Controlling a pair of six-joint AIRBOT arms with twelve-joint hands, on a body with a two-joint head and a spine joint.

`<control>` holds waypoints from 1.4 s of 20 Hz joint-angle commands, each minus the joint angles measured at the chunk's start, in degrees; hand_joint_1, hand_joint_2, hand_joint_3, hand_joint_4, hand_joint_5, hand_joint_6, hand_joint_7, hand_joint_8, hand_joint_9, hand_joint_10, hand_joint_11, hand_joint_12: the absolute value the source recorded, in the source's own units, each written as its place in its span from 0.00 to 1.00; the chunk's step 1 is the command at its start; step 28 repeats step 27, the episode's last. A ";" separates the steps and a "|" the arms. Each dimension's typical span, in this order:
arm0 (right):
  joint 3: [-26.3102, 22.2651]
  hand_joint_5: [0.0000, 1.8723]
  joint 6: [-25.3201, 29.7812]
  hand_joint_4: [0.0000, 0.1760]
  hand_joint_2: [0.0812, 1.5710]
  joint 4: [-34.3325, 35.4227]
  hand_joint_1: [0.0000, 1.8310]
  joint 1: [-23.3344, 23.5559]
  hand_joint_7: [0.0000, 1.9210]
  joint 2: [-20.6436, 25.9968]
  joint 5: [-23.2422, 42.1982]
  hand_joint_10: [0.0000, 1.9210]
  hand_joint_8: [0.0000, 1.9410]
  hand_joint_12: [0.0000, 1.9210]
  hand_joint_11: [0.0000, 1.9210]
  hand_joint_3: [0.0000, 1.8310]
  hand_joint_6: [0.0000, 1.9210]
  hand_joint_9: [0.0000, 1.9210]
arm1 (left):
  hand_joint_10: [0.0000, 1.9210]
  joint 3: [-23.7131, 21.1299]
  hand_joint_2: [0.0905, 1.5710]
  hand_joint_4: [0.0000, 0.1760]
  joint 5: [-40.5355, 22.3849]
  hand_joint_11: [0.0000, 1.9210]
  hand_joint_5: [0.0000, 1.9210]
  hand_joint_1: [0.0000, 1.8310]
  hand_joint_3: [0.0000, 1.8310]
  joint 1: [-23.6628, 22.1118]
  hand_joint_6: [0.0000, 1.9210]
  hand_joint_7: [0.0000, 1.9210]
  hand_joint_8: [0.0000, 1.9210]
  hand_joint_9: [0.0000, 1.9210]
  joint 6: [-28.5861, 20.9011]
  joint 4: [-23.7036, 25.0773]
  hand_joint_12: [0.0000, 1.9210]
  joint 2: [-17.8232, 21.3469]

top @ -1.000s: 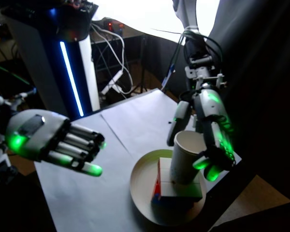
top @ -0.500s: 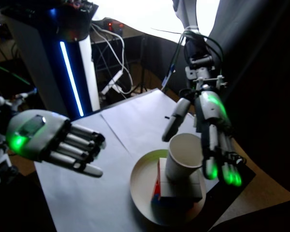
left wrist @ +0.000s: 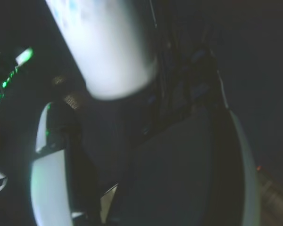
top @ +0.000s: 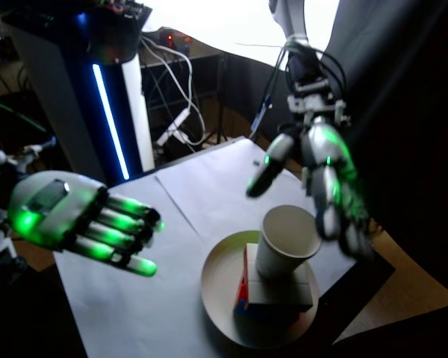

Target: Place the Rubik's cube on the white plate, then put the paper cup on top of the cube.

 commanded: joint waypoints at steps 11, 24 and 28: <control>-3.43 0.00 0.28 0.00 0.81 -1.19 0.35 0.53 0.08 6.62 15.62 0.53 0.25 0.81 0.00 0.00 0.26 0.03 | 0.00 -14.39 0.68 1.00 -28.56 0.00 0.00 0.33 0.00 10.36 0.00 0.00 0.00 0.00 11.65 -11.17 0.29 15.73; -3.73 0.00 -0.94 0.12 0.75 0.78 0.16 0.61 0.00 10.35 22.23 0.00 0.00 0.00 0.00 0.00 0.00 0.00 | 0.00 -22.31 0.75 0.93 -37.85 0.00 0.00 0.26 0.00 19.45 0.00 0.00 0.00 0.00 20.99 -16.21 0.00 25.02; -4.25 0.00 -1.00 0.01 0.75 0.93 0.19 0.61 0.00 11.35 24.65 0.00 0.00 0.00 0.00 0.00 0.00 0.00 | 0.00 -23.00 0.77 1.00 -39.07 0.00 0.00 0.23 0.01 20.83 0.00 0.00 0.00 0.00 21.73 -16.42 0.00 26.04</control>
